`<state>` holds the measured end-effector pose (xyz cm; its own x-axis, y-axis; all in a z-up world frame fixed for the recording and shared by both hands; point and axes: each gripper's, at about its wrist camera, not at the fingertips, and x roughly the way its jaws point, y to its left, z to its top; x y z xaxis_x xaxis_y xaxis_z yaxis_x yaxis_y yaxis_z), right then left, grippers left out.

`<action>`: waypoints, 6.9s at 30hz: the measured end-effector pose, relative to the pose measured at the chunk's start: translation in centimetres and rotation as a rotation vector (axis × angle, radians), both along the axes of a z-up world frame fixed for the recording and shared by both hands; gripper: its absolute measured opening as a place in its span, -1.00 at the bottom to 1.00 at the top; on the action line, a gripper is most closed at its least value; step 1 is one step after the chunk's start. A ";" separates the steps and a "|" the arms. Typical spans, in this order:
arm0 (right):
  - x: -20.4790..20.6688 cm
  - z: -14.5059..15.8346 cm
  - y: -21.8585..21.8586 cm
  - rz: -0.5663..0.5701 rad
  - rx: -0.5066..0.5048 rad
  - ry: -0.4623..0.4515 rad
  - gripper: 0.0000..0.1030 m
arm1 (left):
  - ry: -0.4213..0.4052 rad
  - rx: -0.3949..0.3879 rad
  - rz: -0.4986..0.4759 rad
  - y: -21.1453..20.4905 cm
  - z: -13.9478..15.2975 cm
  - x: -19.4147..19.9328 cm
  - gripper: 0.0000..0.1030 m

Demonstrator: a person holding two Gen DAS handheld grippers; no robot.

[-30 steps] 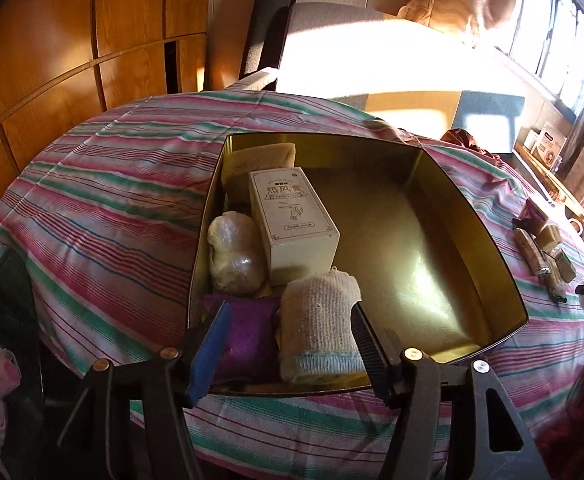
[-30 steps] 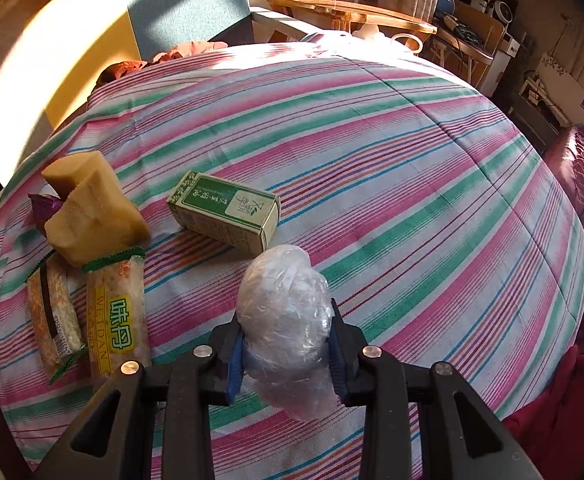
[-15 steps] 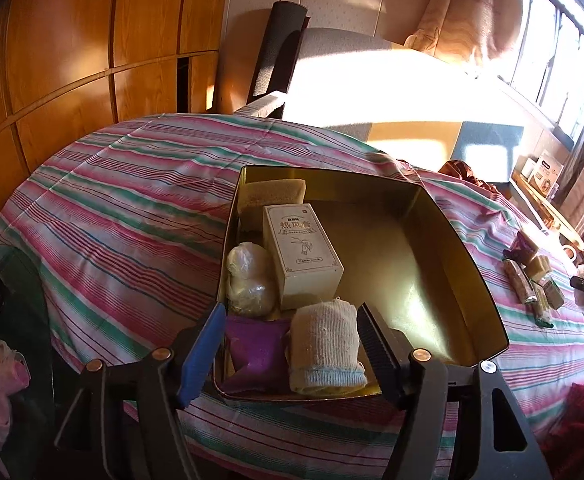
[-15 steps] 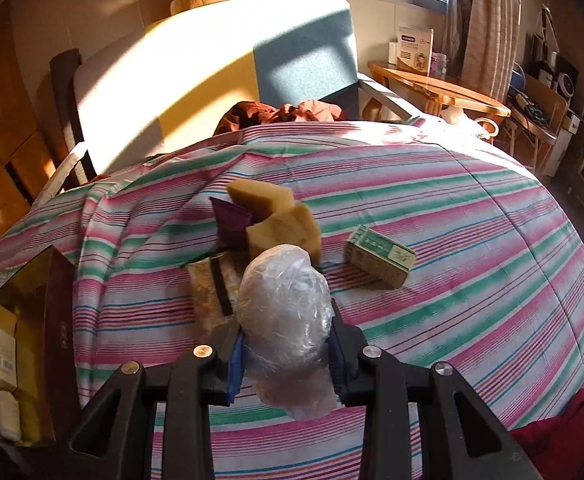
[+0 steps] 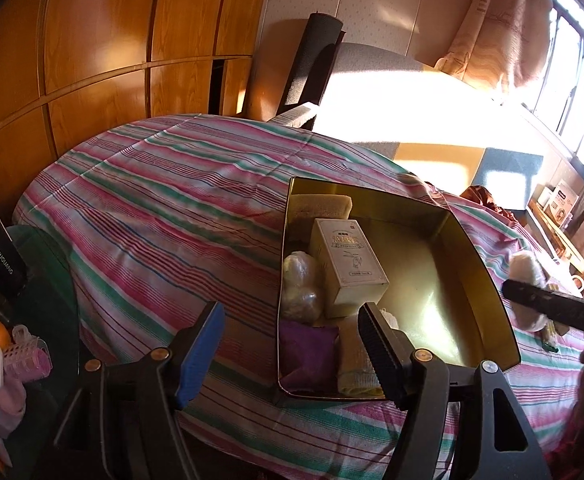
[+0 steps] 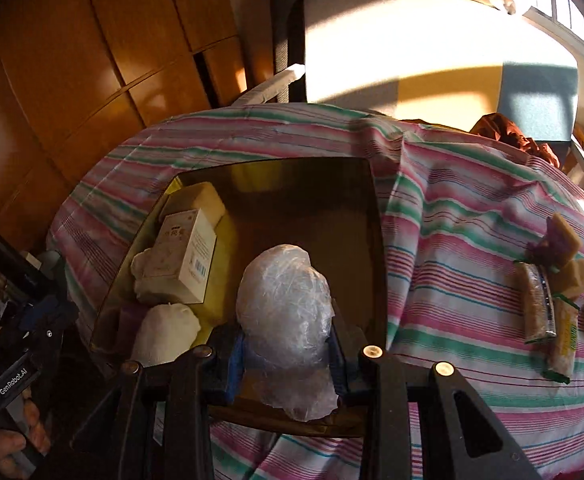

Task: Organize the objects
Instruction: 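Carry the plastic bundle into the gold tray and open the right tool, then move both tools back from the tray to the pile of items, then grasp the cracker packet with the left tool, then grasp the yellow sponge with the right tool while the left tool lifts the cracker packet, then place the cracker packet in the tray with the left tool while the right tool carries the sponge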

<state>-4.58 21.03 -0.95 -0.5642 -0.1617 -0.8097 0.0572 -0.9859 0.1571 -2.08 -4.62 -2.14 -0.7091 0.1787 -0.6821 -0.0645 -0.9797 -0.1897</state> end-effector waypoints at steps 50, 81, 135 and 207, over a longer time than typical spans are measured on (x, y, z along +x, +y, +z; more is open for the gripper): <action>3.0 -1.1 9.9 -0.205 -0.121 0.028 0.01 | 0.018 -0.060 -0.140 5.0 1.1 1.1 0.68; 9.7 -3.3 39.2 -0.924 -0.107 0.005 0.04 | 0.005 -0.032 -0.550 25.2 5.0 -0.6 0.70; 5.5 -3.1 35.6 -0.631 -0.141 -0.018 0.47 | -0.061 -0.194 -0.692 41.0 -8.3 -3.3 -0.13; 0.6 0.1 30.9 -0.374 0.079 0.203 0.21 | -0.261 -0.152 -0.063 15.6 -5.9 -21.0 -0.18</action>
